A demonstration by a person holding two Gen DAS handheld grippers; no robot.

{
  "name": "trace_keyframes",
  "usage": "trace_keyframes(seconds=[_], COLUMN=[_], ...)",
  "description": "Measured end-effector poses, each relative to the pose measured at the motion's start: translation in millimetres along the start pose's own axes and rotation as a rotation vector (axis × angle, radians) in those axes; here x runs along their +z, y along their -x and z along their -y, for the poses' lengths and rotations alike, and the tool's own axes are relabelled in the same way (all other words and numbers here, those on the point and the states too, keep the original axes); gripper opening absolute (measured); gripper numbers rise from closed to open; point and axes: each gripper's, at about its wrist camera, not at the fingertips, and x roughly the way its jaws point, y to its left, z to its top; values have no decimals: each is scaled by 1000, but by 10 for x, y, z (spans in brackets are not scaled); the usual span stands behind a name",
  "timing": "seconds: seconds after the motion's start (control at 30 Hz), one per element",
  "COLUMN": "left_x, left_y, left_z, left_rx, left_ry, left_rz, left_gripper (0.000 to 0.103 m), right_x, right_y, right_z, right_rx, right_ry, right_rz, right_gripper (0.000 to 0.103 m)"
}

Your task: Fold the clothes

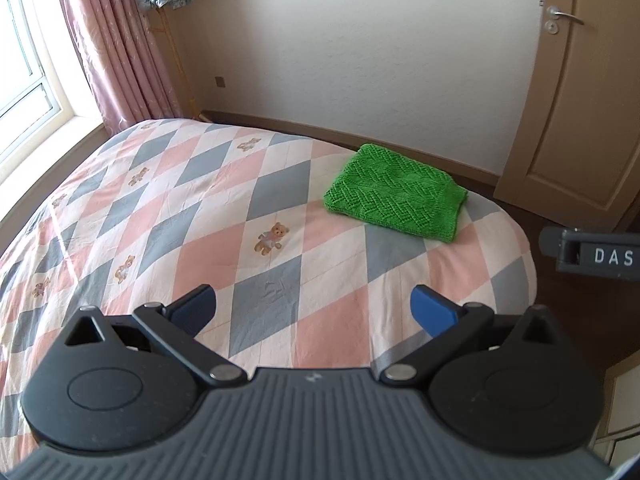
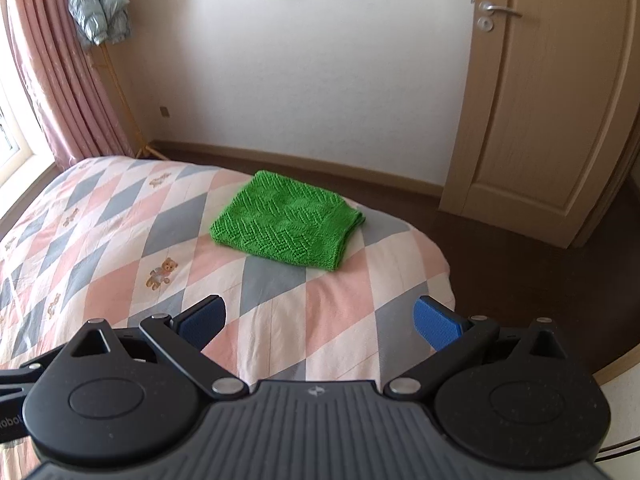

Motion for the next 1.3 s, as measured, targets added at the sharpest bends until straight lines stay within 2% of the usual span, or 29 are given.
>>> trace_keyframes(seconds=[0.3, 0.53, 1.3], left_x=[394, 569, 1015], left_y=[-537, -814, -1333], left_z=[196, 298, 477], left_rx=[-7, 4, -10], left_ry=[4, 11, 27], left_rz=[-58, -95, -122], left_gripper=[102, 102, 102], right_x=[324, 476, 847], right_y=[-596, -923, -1450], right_z=[128, 200, 279], right_rx=[-10, -10, -12], right_ry=[20, 35, 50], right_rz=[-62, -101, -136], right_gripper=[103, 103, 103])
